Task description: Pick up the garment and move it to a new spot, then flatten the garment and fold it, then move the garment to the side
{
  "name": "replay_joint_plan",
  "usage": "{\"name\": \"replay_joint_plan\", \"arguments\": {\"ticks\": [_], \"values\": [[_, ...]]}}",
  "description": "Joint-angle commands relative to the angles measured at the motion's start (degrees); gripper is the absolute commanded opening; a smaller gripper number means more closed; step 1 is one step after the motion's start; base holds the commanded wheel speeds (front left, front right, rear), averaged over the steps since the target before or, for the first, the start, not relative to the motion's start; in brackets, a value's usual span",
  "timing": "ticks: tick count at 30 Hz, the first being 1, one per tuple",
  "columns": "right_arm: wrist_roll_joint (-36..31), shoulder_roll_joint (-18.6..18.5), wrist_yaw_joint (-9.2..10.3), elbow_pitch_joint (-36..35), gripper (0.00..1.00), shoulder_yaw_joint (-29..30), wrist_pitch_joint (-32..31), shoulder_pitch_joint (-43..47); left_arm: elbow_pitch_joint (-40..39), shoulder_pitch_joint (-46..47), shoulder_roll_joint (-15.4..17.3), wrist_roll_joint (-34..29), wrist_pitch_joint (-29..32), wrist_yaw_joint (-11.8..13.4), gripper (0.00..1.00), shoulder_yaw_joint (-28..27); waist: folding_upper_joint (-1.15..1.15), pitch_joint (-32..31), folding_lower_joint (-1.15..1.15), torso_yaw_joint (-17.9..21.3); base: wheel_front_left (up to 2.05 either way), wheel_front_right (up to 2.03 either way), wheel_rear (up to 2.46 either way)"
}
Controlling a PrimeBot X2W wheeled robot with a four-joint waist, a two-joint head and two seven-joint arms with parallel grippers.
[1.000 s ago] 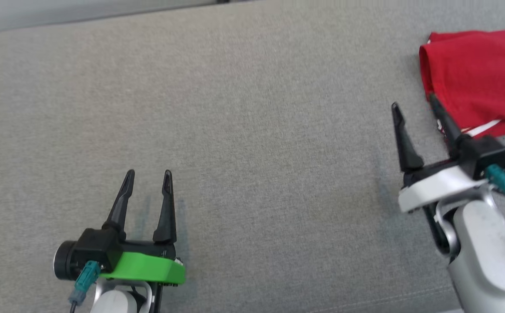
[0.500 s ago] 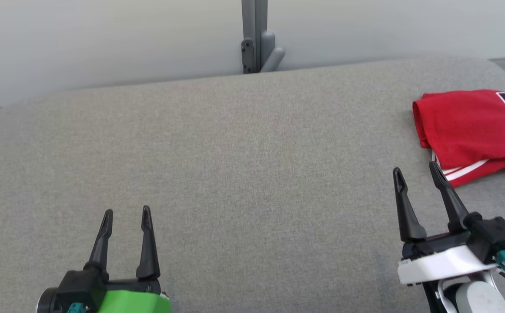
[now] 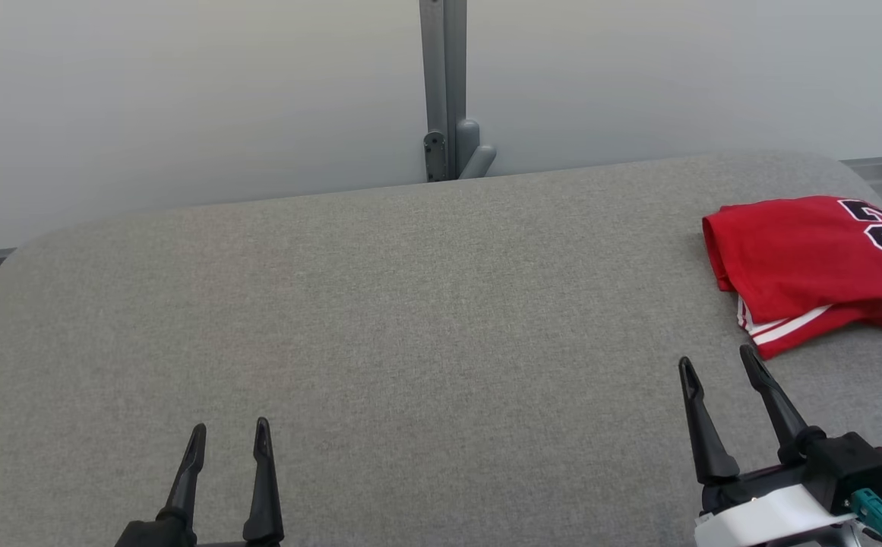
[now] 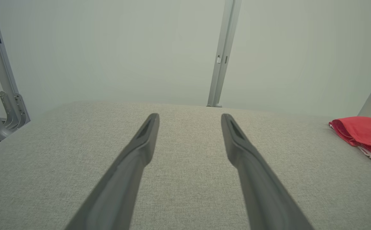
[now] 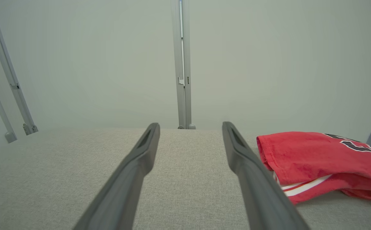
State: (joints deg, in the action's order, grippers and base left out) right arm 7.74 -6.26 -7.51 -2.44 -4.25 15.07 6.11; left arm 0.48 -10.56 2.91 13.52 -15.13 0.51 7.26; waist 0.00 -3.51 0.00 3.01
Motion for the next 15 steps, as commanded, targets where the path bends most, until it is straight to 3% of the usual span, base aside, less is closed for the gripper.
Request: {"name": "replay_joint_plan", "arguments": {"ticks": [1,15], "values": [[-0.4,-0.2,0.05,0.3,1.00,0.0,0.2,1.0,0.4,-0.8,0.0,-0.2,0.1,-0.2,1.00,0.0,0.00,-0.5,0.00,-0.1,0.00,0.00,0.00],[0.9,0.8,0.05,1.1,1.00,0.7,0.2,1.7,1.1,-1.1,0.0,-0.3,0.1,-0.6,1.00,0.0,0.00,-1.2,0.00,-1.0,0.00,0.00,0.00]]}}
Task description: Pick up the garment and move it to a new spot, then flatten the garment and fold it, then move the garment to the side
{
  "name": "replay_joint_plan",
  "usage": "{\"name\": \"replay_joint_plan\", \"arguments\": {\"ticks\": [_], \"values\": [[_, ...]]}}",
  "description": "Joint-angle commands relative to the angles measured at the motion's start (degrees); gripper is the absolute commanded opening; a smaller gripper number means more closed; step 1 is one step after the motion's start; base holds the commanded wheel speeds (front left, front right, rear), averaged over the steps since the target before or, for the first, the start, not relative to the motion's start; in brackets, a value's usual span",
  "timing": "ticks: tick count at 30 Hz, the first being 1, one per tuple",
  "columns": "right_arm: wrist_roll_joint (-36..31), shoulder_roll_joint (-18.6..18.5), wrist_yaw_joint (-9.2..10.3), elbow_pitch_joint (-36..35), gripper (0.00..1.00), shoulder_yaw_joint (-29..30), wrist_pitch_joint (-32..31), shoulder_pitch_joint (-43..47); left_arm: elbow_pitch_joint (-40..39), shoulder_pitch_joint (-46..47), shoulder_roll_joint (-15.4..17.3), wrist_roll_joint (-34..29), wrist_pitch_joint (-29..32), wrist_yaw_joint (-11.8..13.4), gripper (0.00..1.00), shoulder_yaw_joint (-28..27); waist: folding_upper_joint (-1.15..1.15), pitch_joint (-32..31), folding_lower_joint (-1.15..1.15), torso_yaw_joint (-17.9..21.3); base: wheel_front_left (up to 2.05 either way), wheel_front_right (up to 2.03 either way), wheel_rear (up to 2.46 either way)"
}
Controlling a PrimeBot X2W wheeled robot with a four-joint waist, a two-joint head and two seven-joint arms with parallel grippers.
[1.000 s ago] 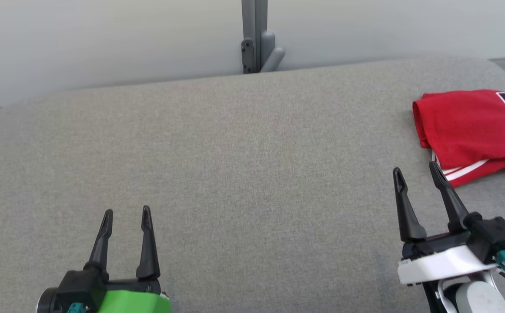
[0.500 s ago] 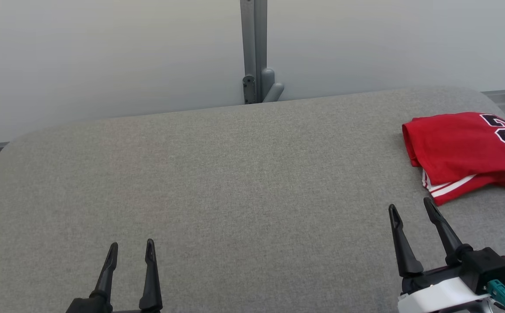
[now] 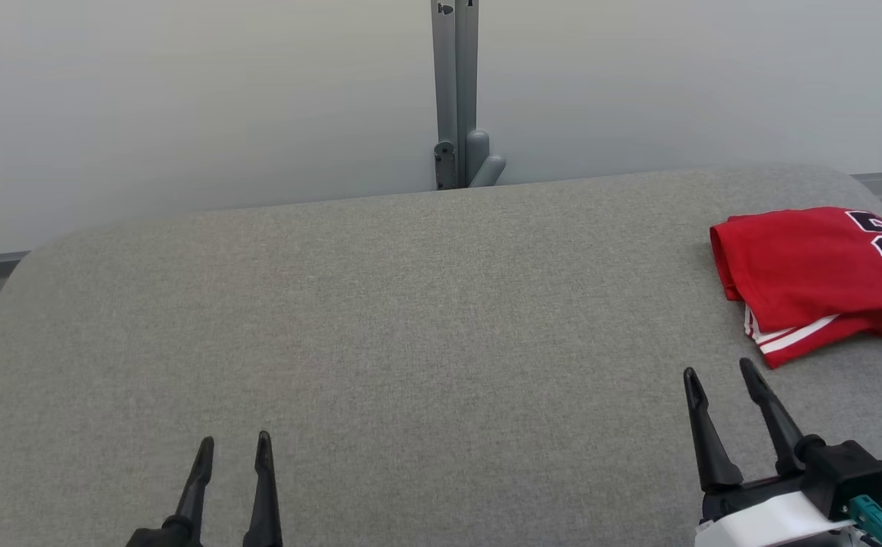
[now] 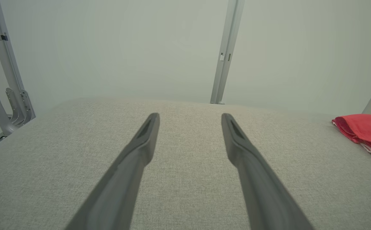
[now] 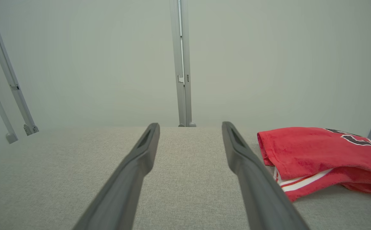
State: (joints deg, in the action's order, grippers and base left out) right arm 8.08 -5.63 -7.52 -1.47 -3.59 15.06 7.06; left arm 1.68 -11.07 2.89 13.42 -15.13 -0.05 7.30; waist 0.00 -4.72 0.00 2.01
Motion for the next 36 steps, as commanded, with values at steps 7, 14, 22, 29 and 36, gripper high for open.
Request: {"name": "replay_joint_plan", "arguments": {"ticks": [7,14,22,29,36], "values": [[2.5,0.3,0.00,2.5,0.00,-0.1,-0.6,0.3,2.3,0.1,0.0,2.5,0.3,-0.2,0.00,0.0,0.00,0.1,0.00,0.0,0.00,0.00,0.00],[11.0,0.1,0.00,4.6,0.00,0.5,-2.7,-1.9,3.7,2.1,0.4,10.4,1.6,-0.9,0.00,-0.8,0.00,0.4,0.00,-0.2,0.00,0.00,0.00],[19.6,0.1,0.01,6.8,0.00,1.3,-4.9,-4.2,5.1,4.3,0.7,18.6,3.0,-1.7,0.00,-1.7,0.00,0.7,0.00,-0.3,0.00,0.00,0.00],[26.3,0.1,0.01,8.5,0.00,2.0,-6.8,-6.0,6.0,5.9,0.8,24.9,4.3,-2.3,0.00,-2.6,0.00,1.0,0.00,-0.4,0.00,0.00,0.00],[33.4,0.2,0.01,10.3,0.00,2.9,-8.9,-7.9,6.9,7.6,0.9,31.6,5.6,-2.9,0.00,-3.5,0.00,1.4,0.00,-0.5,0.00,0.00,0.00]]}}
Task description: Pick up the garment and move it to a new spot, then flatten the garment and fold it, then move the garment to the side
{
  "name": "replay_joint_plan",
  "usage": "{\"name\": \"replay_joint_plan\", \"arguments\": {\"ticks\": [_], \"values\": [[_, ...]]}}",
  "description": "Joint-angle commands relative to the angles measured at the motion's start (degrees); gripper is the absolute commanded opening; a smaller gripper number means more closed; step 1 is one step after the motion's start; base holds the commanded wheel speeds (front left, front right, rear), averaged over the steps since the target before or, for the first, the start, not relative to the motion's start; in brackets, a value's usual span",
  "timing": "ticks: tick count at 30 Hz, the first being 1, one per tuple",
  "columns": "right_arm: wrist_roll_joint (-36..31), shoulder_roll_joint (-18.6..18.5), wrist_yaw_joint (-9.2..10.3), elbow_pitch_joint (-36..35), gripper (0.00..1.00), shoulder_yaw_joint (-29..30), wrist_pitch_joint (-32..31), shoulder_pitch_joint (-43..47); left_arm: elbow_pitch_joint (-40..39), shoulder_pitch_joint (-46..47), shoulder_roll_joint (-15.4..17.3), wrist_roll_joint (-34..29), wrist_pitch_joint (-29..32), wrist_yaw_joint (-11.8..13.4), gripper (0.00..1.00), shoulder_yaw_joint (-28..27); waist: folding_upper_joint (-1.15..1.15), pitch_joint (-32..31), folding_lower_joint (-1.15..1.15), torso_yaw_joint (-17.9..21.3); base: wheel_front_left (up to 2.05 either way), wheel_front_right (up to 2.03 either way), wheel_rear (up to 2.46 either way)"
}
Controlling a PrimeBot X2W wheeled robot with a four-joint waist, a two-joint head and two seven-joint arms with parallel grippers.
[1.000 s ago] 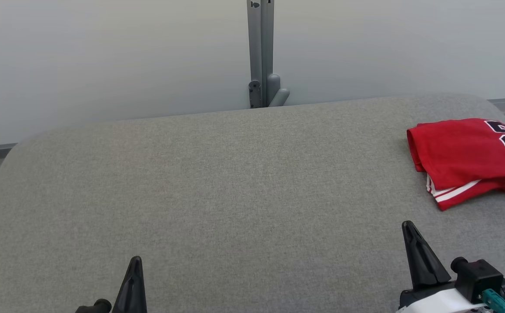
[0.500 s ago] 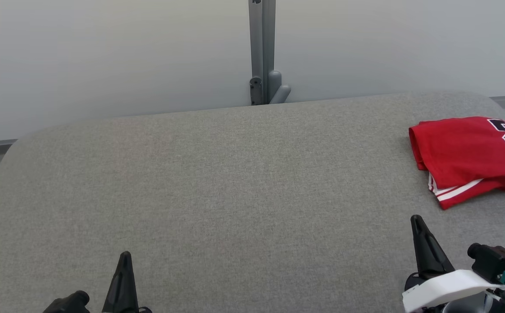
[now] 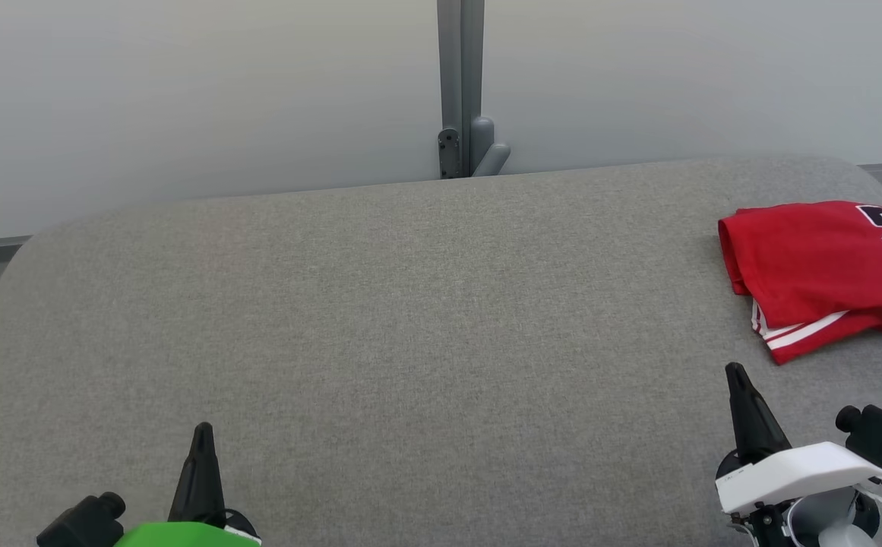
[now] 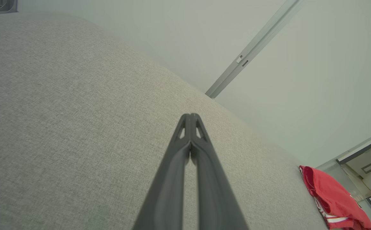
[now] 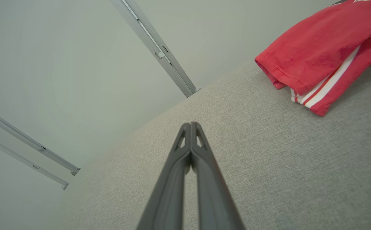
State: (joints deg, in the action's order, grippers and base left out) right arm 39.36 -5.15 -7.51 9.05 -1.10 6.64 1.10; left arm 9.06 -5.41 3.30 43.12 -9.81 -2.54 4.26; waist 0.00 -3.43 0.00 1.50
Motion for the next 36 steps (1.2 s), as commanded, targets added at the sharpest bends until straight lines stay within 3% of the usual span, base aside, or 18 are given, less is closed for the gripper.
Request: {"name": "replay_joint_plan", "arguments": {"ticks": [1,36], "values": [[2.9,-0.2,0.00,0.0,0.00,0.6,-0.7,-2.2,-0.3,2.2,0.5,2.7,0.5,-0.5,0.00,-0.6,0.00,0.1,0.00,0.0,0.00,0.00,0.00],[26.3,0.5,0.00,6.2,0.00,4.3,-8.3,-8.6,3.2,8.0,0.4,24.8,5.6,-2.7,0.00,-4.5,0.00,1.5,0.00,-0.6,0.00,0.00,0.00]]}}
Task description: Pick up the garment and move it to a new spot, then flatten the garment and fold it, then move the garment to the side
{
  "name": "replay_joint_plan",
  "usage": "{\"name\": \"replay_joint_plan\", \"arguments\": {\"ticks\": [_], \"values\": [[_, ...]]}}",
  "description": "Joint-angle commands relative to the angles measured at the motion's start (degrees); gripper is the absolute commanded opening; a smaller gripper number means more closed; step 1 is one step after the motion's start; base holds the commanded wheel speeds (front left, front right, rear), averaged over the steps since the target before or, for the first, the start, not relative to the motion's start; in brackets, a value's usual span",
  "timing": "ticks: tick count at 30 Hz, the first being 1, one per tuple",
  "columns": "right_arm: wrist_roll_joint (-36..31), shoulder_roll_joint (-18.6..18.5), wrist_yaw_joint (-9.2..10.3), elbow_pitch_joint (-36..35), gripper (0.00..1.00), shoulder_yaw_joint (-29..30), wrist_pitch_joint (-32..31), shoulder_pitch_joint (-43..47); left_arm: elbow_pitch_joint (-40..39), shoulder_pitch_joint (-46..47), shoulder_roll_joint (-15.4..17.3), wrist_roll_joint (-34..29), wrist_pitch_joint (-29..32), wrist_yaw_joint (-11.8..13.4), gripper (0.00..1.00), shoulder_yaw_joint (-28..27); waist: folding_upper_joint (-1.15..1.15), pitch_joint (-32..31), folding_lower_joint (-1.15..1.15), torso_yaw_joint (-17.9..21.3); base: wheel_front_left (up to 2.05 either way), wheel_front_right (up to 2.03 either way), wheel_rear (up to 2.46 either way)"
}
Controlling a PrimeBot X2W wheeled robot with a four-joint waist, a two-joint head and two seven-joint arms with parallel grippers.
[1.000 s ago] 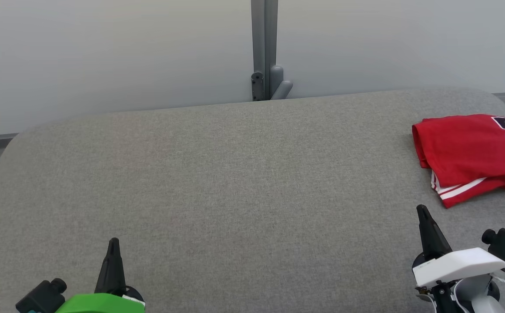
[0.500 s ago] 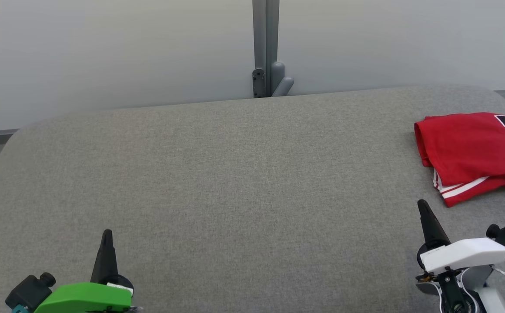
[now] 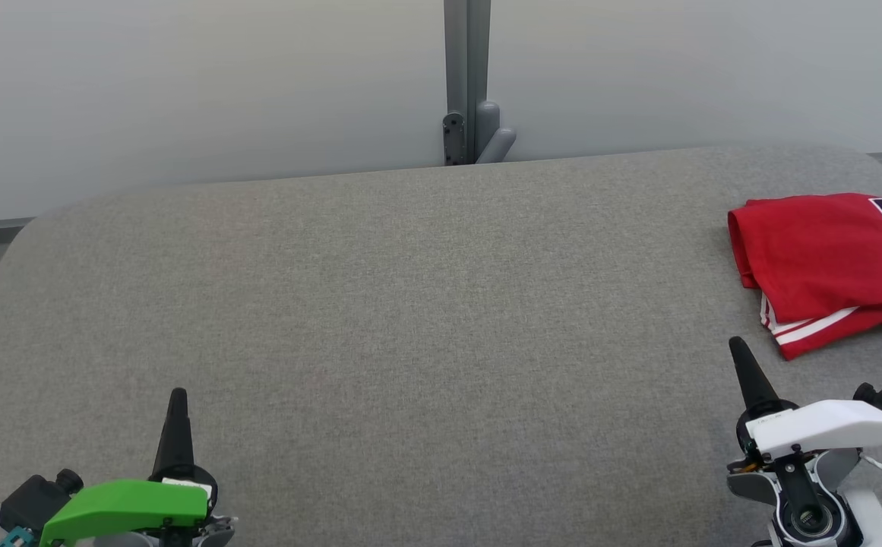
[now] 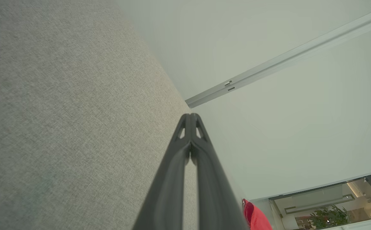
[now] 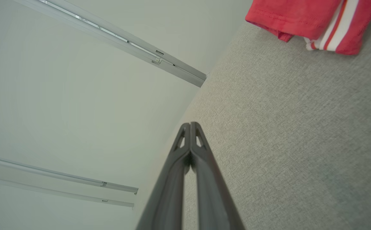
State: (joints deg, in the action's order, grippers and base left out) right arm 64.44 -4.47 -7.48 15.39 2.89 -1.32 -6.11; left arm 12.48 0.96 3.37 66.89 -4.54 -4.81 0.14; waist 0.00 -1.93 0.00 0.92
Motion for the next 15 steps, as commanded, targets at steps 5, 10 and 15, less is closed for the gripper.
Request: {"name": "replay_joint_plan", "arguments": {"ticks": [5,10,15], "values": [[4.1,0.0,-0.03,0.6,0.00,0.8,-1.3,-2.3,0.2,2.3,0.3,3.8,0.9,-0.7,0.00,-0.9,0.00,0.2,0.00,-0.1,0.00,0.00,0.00],[6.7,0.1,-0.03,1.4,0.00,1.3,-2.2,-3.0,0.6,3.0,0.2,6.3,1.6,-0.9,0.00,-1.4,0.00,0.5,0.00,-0.2,0.00,0.00,0.00],[9.3,0.2,-0.03,2.1,0.00,1.8,-3.1,-3.6,1.1,3.6,0.2,8.6,2.2,-1.2,0.00,-1.9,0.00,0.7,0.00,-0.3,0.00,0.00,0.00]]}}
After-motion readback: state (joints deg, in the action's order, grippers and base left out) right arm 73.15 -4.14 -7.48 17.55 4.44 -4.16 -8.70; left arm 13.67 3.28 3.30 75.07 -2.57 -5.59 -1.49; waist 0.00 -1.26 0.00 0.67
